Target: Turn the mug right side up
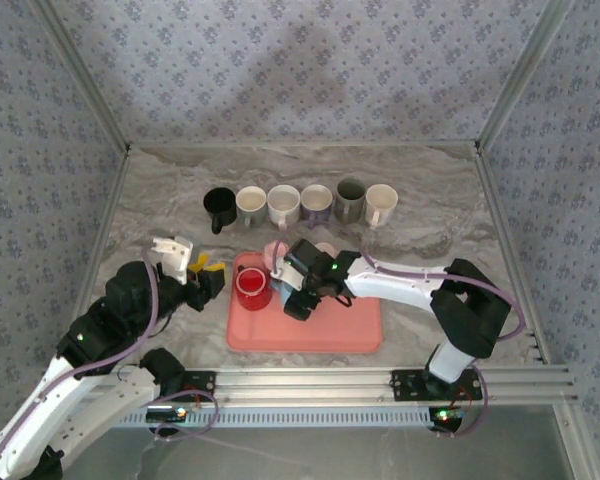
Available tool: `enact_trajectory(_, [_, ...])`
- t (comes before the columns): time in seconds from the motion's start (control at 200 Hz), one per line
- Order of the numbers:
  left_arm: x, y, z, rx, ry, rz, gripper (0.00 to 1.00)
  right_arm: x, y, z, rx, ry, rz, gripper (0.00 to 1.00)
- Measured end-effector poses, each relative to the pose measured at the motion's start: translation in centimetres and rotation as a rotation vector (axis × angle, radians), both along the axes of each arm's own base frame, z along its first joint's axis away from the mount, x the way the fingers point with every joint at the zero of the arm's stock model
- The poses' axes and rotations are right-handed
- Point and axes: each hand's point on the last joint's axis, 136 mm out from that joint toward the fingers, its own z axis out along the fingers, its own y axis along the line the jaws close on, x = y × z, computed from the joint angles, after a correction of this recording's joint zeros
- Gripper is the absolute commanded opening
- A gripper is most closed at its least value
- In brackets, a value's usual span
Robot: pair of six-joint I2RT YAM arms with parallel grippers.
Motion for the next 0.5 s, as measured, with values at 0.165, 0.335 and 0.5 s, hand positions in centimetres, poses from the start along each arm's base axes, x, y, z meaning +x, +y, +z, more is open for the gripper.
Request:
enact_trajectory(0.165, [0.09, -0.09, -0.15, 0.005, 0.006, 0.000, 0.48, 0.35, 0.40, 0.29, 0.017, -0.025, -0.002, 0.93])
enact_trajectory(0.335, [0.16, -0.16, -0.19, 0.006, 0.007, -0.001, 0.48, 0.71, 0.30, 0.64, 0.044, -0.055, -0.017, 0.85])
enact_trajectory(0.5, [0.15, -0.24, -0.12, 0.003, 0.005, -0.004, 0.48, 0.83, 0.54, 0.85, 0.062, -0.059, -0.028, 0.77])
